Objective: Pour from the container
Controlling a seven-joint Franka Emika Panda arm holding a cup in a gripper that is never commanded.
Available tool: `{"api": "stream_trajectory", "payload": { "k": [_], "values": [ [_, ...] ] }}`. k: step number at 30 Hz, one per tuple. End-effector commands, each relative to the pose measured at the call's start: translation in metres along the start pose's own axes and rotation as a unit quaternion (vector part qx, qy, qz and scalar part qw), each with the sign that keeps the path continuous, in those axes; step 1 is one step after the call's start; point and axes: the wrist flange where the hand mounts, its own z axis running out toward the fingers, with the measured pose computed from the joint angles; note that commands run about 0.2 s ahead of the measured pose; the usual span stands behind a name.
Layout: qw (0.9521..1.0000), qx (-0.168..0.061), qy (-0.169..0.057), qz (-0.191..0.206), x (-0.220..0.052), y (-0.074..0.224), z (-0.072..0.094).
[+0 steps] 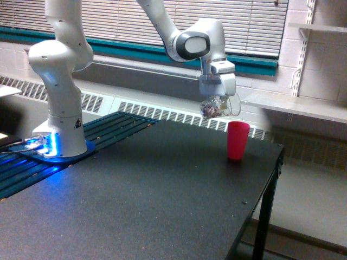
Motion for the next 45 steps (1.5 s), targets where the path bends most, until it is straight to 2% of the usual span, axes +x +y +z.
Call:
{"api": "stream_trajectory", "payload": {
  "k": [1,14,24,45],
  "values": [
    [0.9999,-0.013,-0.001,0.004,0.006,-0.006,0.000],
    [0.9985,-0.041,-0.019,-0.031,0.008,-0.029,0.013],
    [0.9966,-0.054,-0.026,-0.056,0.010,-0.047,0.019],
    [0.9943,-0.080,-0.023,-0.067,0.021,-0.038,0.013]
  ]
}}
